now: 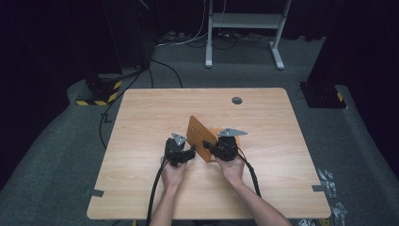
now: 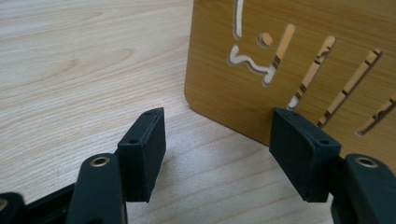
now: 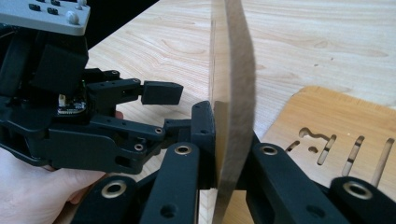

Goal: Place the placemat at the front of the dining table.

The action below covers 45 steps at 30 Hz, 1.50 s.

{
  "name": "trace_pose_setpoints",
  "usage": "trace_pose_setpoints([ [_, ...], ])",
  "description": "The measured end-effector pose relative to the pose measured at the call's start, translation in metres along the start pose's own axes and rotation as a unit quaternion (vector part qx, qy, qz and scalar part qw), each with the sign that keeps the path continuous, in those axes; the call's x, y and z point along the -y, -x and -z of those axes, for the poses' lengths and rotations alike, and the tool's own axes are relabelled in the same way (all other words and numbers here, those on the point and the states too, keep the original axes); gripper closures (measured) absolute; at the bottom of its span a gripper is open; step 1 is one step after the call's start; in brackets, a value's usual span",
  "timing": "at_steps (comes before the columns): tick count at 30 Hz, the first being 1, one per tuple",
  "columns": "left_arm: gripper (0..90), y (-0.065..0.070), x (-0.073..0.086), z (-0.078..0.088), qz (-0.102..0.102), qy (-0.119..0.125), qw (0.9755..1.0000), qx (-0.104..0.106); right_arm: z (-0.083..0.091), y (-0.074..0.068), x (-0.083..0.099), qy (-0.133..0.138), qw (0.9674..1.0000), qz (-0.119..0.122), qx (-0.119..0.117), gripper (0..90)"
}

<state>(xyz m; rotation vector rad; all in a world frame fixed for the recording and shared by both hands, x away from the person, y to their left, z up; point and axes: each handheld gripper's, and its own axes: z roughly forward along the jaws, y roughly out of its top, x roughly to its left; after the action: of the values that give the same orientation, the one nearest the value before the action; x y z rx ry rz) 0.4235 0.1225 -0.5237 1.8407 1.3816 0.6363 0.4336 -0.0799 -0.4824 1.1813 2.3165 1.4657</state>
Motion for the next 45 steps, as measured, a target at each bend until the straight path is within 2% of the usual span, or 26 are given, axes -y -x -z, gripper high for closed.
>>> trace_pose_setpoints([
  [14, 37.1, 0.0, 0.0, -0.001, 0.0, -0.004, 1.0, 0.007, 0.008, 0.002, -0.005, 0.0, 0.9999, 0.015, 0.0, 86.3],
  [22, 35.8, 0.001, -0.001, -0.003, -0.002, -0.017, 0.9998, 0.008, 0.012, 0.002, -0.007, 0.0, 0.9998, 0.022, 0.002, 86.3],
  [30, 34.5, 0.003, -0.002, -0.006, -0.019, -0.032, 0.9993, 0.006, 0.016, 0.002, -0.008, 0.0, 0.9994, 0.033, 0.009, 86.3],
  [45, 33.4, 0.005, -0.002, -0.007, -0.022, -0.033, 0.9992, 0.003, 0.022, 0.004, -0.011, -0.003, 0.9992, 0.038, 0.008, 86.3],
])
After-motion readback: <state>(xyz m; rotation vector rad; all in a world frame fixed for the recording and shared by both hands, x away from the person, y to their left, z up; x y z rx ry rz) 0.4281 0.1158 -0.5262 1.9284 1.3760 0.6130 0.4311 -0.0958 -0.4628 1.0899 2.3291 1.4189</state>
